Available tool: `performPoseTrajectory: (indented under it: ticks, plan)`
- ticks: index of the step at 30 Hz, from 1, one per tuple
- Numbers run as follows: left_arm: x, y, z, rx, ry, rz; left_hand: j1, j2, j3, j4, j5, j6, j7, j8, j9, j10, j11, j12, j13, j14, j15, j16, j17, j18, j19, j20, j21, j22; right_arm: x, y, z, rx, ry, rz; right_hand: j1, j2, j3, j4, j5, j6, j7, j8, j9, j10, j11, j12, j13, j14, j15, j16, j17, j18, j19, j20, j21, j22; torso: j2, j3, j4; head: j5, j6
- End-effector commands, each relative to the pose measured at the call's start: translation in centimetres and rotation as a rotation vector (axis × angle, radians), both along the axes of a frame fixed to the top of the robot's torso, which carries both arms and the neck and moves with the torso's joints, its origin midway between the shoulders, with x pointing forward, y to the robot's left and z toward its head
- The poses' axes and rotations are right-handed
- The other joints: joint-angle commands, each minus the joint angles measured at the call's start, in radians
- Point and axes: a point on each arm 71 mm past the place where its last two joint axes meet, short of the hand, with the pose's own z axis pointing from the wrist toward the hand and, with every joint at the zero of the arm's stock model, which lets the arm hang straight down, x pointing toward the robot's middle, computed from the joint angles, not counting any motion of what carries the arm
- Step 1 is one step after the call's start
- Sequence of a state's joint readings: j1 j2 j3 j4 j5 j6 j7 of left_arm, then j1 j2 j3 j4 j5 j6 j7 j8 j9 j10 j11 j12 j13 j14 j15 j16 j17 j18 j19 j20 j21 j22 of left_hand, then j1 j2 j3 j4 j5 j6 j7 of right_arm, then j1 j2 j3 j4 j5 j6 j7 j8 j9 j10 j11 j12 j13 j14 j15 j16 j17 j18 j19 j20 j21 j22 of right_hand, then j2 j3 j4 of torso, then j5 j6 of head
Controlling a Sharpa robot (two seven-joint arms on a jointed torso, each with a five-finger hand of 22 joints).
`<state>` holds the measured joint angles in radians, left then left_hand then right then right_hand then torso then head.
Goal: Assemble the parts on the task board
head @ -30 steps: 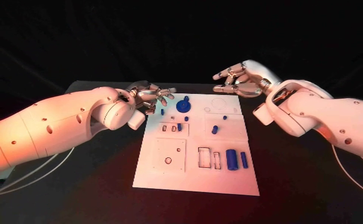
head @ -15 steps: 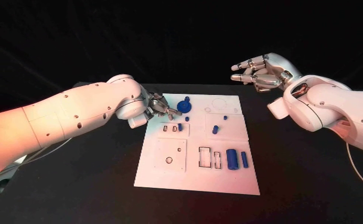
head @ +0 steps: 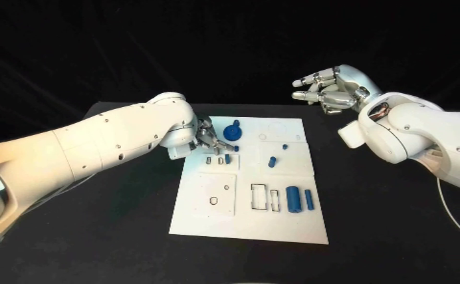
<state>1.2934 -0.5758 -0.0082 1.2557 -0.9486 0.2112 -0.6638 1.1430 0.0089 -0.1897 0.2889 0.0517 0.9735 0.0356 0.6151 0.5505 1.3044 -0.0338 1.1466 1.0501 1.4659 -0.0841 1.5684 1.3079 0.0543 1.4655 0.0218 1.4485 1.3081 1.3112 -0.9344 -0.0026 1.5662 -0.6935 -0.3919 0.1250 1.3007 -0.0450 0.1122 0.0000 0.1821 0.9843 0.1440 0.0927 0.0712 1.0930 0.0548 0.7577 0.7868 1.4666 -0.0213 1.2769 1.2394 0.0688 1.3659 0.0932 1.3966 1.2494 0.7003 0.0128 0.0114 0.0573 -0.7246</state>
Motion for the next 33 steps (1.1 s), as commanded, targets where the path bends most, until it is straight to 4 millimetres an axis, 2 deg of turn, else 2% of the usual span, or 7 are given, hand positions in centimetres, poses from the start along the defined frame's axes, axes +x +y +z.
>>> performPoseTrajectory:
  ticks: [1, 21, 26, 33]
  plan:
    - [0.0, -0.3, -0.1, 0.054, 0.019, -0.034, -0.012, 0.001, -0.008, 0.002, -0.005, -0.006, -0.001, 0.005, 0.004, 0.005, 0.0, 0.005, 0.004, 0.105, -0.009, 0.002, 0.263, -0.013, 0.037, -0.006, 0.006, 0.068, 0.0, 0.3, -0.1, -0.008, 0.012, 0.018, 0.001, 0.006, -0.004, -0.004, 0.004, 0.003, 0.001, 0.003, 0.0, 0.005, 0.002, -0.002, -0.001, 0.033, 0.002, -0.005, -0.001, 0.005, 0.003, -0.004, 0.0, -0.001, -0.001, -0.0001, 0.0023, -0.002, -0.005]
    - [0.1, -1.5, -0.3, 0.064, 0.037, -0.066, -0.003, 0.013, -0.018, -0.002, -0.005, -0.013, -0.003, 0.013, 0.021, 0.005, -0.001, 0.01, 0.011, 0.105, -0.011, 0.002, 0.263, -0.013, 0.037, -0.008, 0.008, 0.071, 0.2, 0.7, -0.3, -0.018, 0.023, 0.03, -0.002, 0.006, -0.006, -0.002, 0.005, 0.002, 0.002, 0.002, 0.0, 0.004, 0.002, -0.004, -0.004, 0.033, 0.002, -0.009, -0.004, 0.006, 0.001, -0.004, -0.002, -0.005, -0.001, 0.0005, 0.0027, -0.002, -0.014]
    - [0.1, -1.8, -0.4, 0.072, 0.05, -0.082, 0.024, 0.032, -0.012, -0.007, -0.002, -0.019, -0.002, 0.016, 0.032, 0.004, 0.0, 0.011, 0.012, 0.105, -0.01, 0.002, 0.263, -0.013, 0.037, -0.008, 0.009, 0.073, 0.2, 0.9, -0.3, -0.018, 0.024, 0.034, -0.003, 0.007, -0.007, -0.002, 0.006, 0.002, 0.002, 0.002, 0.0, 0.003, 0.002, -0.005, -0.005, 0.032, 0.002, -0.01, -0.005, 0.007, 0.0, -0.004, -0.003, -0.006, 0.0, 0.0011, 0.0013, -0.002, -0.016]
    - [0.2, -2.1, -0.6, 0.077, 0.058, -0.088, 0.026, 0.033, -0.012, -0.007, -0.002, -0.02, -0.001, 0.016, 0.033, 0.003, 0.0, 0.011, 0.012, 0.105, -0.01, 0.002, 0.263, -0.013, 0.036, -0.007, 0.009, 0.073, 0.2, 1.0, -0.3, -0.022, 0.024, 0.038, -0.003, 0.007, -0.007, -0.002, 0.006, 0.002, 0.002, 0.002, 0.0, 0.003, 0.002, -0.005, -0.005, 0.032, 0.002, -0.01, -0.005, 0.007, 0.0, -0.004, -0.003, -0.006, -0.001, 0.0007, 0.0029, -0.005, -0.018]
